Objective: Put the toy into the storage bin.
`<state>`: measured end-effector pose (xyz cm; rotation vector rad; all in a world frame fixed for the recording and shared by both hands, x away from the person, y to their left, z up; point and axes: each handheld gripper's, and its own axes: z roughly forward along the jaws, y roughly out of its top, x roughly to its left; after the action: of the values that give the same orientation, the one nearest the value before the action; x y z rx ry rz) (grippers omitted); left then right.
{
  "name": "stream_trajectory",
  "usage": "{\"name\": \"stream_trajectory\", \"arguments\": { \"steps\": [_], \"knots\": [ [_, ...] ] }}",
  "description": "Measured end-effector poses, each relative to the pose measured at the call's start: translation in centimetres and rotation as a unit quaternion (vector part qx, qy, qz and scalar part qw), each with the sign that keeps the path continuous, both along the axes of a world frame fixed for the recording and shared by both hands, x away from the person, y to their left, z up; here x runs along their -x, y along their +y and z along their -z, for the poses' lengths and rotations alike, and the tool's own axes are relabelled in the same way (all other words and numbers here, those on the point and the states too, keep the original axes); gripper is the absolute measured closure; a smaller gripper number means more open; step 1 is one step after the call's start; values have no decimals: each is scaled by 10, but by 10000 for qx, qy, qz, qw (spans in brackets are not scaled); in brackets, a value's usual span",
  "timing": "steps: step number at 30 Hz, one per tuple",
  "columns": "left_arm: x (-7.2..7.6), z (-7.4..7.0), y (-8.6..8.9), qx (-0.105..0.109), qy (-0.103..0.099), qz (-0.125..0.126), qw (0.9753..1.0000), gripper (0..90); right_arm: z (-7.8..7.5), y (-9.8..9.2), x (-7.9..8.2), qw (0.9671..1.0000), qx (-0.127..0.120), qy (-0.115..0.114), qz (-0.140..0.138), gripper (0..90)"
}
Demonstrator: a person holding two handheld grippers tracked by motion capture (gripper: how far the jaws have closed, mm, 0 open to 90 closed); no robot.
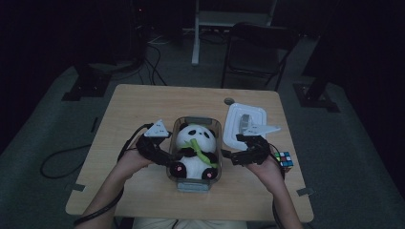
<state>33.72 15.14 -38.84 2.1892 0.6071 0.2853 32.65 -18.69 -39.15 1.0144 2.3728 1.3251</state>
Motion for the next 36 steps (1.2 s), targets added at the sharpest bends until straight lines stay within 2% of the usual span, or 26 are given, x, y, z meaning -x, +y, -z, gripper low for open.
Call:
{"name": "stream_trajectory", "arguments": {
  "steps": [1,4,9,16,20,24,27,29,32,34,36],
  "knots": [
    [0,0,2,-17,-23,-60,10000,4,1,-5,1,10000,-25,-30,71,127],
    [0,1,9,-14,-30,-123,9999,4,2,-21,1,9994,-194,-21,270,123],
    [-2,8,23,78,-112,-300,9995,4,9,-50,6,9972,-287,-33,690,134],
    [-6,25,42,65,-292,-604,9977,4,23,-91,21,9902,-317,-61,1360,108],
    [-8,35,51,58,-347,-748,9966,4,35,-112,29,9819,-204,-81,1883,109],
    [-10,45,57,46,-319,-912,9953,4,45,-129,34,9709,76,-122,2391,109],
    [-10,52,61,-34,-328,-1027,9942,5,54,-140,36,9618,227,-132,2724,109],
    [-10,56,64,-43,-278,-1078,9938,4,61,-144,36,9570,259,-76,2889,109],
    [-11,62,70,-84,-222,-1154,9930,4,72,-147,36,9529,365,-18,3012,109],
    [-11,66,74,-74,-203,-1235,9921,4,79,-148,34,9521,383,61,3033,109],
    [-11,69,78,-64,-184,-1320,9911,4,87,-147,33,9498,447,157,3091,109]
  ]
}}
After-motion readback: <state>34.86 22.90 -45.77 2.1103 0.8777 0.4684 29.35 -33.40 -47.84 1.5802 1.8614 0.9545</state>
